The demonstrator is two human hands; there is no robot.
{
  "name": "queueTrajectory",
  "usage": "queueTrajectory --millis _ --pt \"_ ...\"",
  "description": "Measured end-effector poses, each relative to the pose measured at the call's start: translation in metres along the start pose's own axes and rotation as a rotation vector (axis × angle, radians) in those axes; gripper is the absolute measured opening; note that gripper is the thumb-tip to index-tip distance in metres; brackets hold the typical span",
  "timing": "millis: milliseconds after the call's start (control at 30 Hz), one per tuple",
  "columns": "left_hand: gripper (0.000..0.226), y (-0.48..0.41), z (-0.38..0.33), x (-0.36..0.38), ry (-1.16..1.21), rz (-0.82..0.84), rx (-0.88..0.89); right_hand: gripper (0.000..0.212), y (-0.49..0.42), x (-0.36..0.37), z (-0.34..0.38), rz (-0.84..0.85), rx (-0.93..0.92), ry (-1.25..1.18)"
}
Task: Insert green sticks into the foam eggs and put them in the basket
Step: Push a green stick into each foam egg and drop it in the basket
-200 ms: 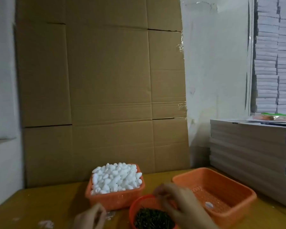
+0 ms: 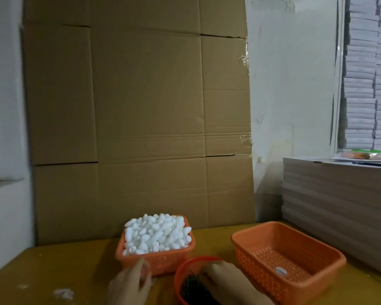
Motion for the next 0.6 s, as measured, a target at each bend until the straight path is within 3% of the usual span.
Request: queueTrajectory --millis 100,200,367,500,600 --pt "0.028 -0.017 0.023 0.000 -0.145 -0.070 0.028 0.024 -0.017 0.013 -0.006 0.084 0.033 0.057" --pt "0.037 -0.056 0.026 -0.003 -0.230 -0.112 0.148 0.030 -0.024 0.022 -0.005 0.191 0.054 0.131" --pt "0.045 -0.094 0.030 0.021 -0.318 0.128 0.214 0.039 -0.030 0.033 -0.007 0.224 0.112 0.185" --pt "0.044 -0.102 0.039 0.041 -0.345 0.327 0.170 0.034 -0.030 0.037 -0.007 0.187 0.154 0.190" --pt "0.042 -0.103 0.048 0.054 -0.364 0.369 0.144 0.032 -0.029 0.035 -0.005 0.128 0.153 0.173"
Point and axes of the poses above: each hand's wrist, its own y-axis away from the middle knuckle, its own x-axis out of the palm, z = x × y, the point moved 5 cm from there along -y, towards the middle knuckle, and after that the axes turned 12 degrees about x, right-handed, at the moved point
